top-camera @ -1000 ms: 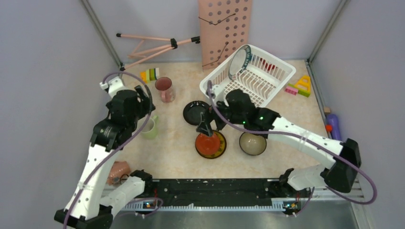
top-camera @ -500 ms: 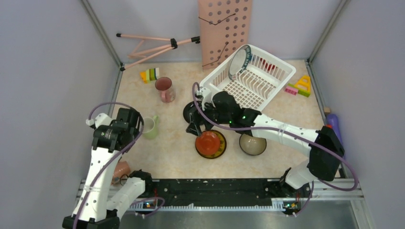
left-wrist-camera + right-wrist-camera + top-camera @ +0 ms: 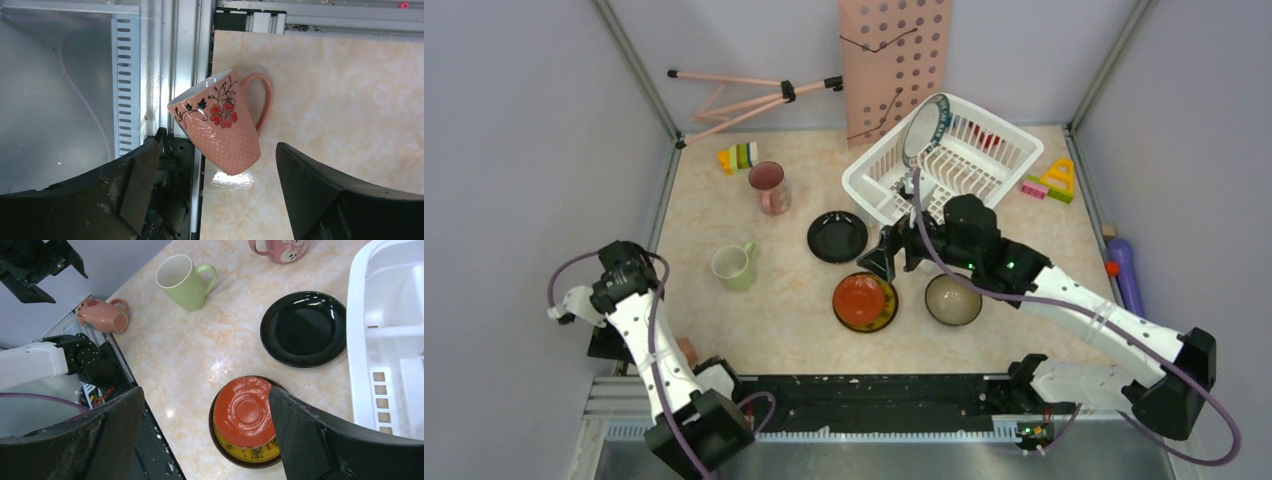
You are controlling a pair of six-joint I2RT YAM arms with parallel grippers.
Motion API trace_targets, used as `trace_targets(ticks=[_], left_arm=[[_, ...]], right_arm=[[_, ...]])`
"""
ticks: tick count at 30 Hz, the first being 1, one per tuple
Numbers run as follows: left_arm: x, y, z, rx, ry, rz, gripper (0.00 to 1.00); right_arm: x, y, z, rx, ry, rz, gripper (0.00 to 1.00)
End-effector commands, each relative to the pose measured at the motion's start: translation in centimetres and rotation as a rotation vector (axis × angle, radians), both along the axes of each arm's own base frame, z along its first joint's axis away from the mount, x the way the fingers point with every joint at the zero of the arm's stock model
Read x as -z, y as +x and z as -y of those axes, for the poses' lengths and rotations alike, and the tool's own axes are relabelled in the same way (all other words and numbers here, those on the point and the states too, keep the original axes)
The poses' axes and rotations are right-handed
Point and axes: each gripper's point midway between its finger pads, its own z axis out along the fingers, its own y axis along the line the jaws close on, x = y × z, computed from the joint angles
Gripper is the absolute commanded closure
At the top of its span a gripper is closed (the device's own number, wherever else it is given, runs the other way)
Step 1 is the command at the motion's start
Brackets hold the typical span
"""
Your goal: Load the mixed dishes into the dish rack
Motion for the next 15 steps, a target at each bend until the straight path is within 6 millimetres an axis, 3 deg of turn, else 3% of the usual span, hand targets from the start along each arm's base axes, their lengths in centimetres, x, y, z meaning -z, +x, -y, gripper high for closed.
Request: trace_targets(ticks=[1, 7, 15], left_arm=[[-0.1, 0.3, -1.5, -0.036, 0.006, 0.053, 0.07], [2.1, -1.4, -2.6, -0.217, -0.062, 0.081, 0.06], [4.3, 0.1, -4.6, -0.208, -0.136, 0.086, 0.05]], right_arm=[[-0.6, -0.6, 1.6, -0.004, -0.018, 0.034, 0.07], [-0.9, -1.8, 2.6, -0.017, -0.02, 0.024, 0.07], [-0.9, -3.1, 2.9, -0.046, 0.013, 0.015, 0.06]])
